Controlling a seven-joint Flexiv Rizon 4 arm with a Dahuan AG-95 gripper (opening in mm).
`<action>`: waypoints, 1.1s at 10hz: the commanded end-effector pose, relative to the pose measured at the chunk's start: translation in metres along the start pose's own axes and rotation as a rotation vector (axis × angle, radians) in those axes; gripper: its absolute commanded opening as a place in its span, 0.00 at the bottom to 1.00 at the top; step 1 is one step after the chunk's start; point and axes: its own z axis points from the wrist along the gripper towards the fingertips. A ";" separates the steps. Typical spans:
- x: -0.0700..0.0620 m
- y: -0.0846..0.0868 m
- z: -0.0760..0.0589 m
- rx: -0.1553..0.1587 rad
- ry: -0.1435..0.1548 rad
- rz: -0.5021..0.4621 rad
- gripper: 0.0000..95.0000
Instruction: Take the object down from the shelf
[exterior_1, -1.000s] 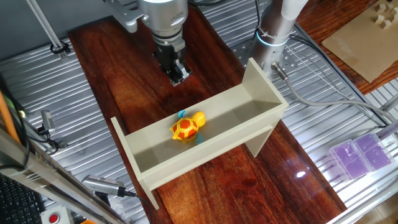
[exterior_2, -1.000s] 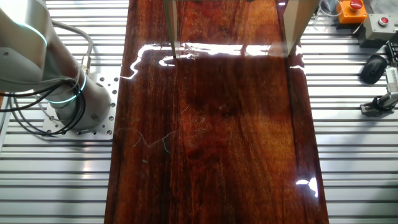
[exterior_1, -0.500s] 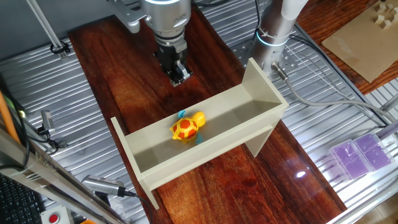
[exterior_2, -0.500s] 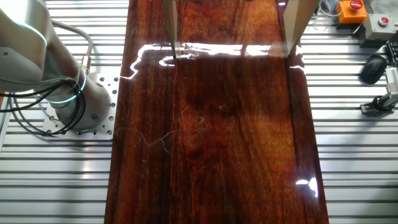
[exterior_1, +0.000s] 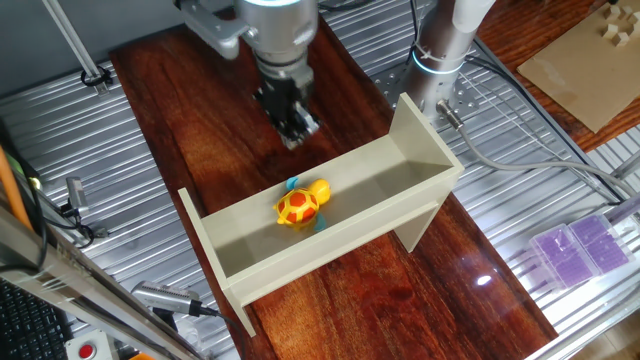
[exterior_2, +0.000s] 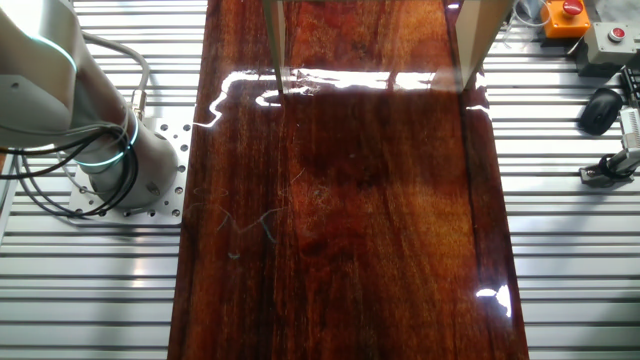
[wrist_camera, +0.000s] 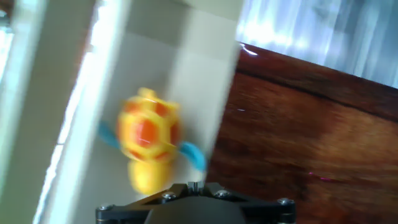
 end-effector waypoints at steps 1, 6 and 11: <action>0.001 0.002 0.000 0.026 -0.005 0.106 0.20; 0.001 0.006 0.000 0.014 -0.004 0.058 0.60; -0.002 0.024 0.003 0.020 -0.014 0.095 0.60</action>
